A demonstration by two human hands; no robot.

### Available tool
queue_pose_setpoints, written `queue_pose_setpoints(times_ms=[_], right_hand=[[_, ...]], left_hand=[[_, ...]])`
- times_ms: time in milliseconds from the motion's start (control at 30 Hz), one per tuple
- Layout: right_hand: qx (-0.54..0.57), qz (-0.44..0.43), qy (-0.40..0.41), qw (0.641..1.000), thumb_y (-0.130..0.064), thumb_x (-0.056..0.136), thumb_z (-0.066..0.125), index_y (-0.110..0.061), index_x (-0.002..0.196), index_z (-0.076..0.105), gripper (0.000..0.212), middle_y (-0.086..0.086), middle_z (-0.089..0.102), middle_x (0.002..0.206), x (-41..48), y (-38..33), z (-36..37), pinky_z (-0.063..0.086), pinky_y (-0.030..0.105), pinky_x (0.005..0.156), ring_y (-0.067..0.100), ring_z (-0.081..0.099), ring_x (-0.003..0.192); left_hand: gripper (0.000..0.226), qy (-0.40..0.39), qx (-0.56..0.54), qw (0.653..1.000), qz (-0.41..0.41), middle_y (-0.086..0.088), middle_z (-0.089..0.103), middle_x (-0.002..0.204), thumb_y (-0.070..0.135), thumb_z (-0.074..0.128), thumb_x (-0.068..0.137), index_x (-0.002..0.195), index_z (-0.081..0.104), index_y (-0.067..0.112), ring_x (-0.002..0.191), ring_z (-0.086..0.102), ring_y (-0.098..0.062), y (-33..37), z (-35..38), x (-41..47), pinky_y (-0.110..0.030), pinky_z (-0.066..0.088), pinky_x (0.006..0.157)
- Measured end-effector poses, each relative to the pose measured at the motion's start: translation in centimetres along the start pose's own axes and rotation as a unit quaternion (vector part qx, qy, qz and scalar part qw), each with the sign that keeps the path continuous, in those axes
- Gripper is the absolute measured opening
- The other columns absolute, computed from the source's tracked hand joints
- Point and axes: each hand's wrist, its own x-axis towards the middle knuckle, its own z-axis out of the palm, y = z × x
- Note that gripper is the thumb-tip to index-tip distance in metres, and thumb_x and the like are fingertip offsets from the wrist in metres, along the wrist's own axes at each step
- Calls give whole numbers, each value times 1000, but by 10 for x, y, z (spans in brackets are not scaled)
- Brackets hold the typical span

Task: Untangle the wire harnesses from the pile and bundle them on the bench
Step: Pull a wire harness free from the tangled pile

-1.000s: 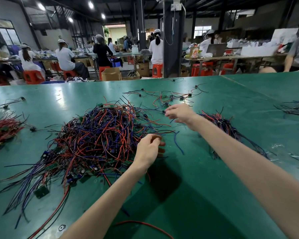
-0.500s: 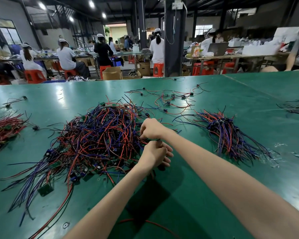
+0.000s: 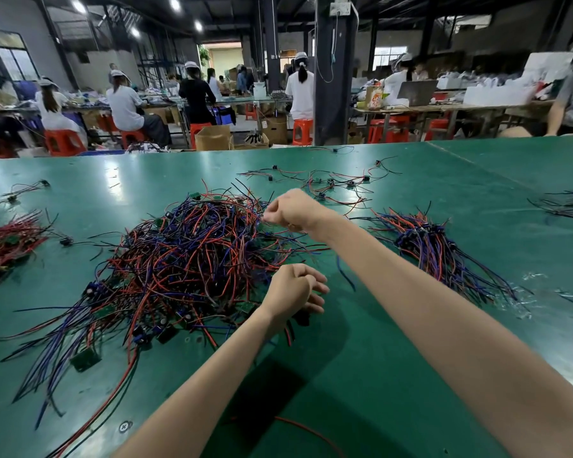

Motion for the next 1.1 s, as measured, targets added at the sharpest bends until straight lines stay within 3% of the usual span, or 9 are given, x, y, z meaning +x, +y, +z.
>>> queue_pose_setpoints(times_ms=[67,233,467,667,767,900,1000,1100], right_hand=[[88,-22,38,995,4,91,51,-7,69,58,26,1,50,61,-4,-4,-5,30,18,46,8,37,51],[238,-50,103,965,1,94,50,-9,79,57,20,-2,59,73,-8,-9,-13,38,21,59,9,44,63],[337,-75,101,933,-2,94,51,-11,78,59,20,-1,58,76,-13,-22,-21,41,23,63,10,43,65],[442,-61,39,894,-2,93,52,-9,83,59,13,-7,57,62,-17,-9,-29,39,26,63,11,43,63],[457,-63,-11,887,-2,89,54,-10,82,58,11,-3,53,65,-22,5,-32,41,26,65,10,44,58],[446,-84,-151,878,-4,73,63,-8,80,58,9,3,50,71,-32,31,-41,48,29,70,12,48,61],[391,-86,-279,873,-6,67,69,-10,76,64,10,5,54,73,-39,53,-48,50,32,77,15,53,66],[312,-67,-360,877,-20,65,81,-11,79,70,20,6,65,76,-47,77,-52,53,28,76,15,61,69]], left_hand=[[27,11,-32,999,0,-11,64,77,-7,34,90,88,59,0,46,56,-13,2,-1,0,-24,50,45],[21,26,-121,992,11,-11,66,76,-9,41,91,90,60,-1,47,61,-13,10,-3,2,-24,51,46],[25,46,-307,948,65,-10,71,77,-1,35,94,99,59,1,57,65,-13,21,-12,1,-24,55,54],[22,106,-436,892,46,-16,65,100,13,36,103,115,52,5,81,68,-22,27,-27,5,-24,56,58],[25,113,-494,861,48,-14,67,98,24,41,101,111,53,4,83,68,-23,29,-33,6,-26,56,59],[32,107,-562,820,17,-13,68,87,33,46,100,91,56,3,66,69,-18,33,-44,8,-25,58,57],[32,101,-573,813,-4,-12,68,76,25,47,100,86,59,-1,57,68,-16,36,-42,8,-24,58,55],[29,68,-543,837,-3,-11,66,67,17,47,99,82,60,-4,51,65,-15,38,-33,4,-23,57,53]])
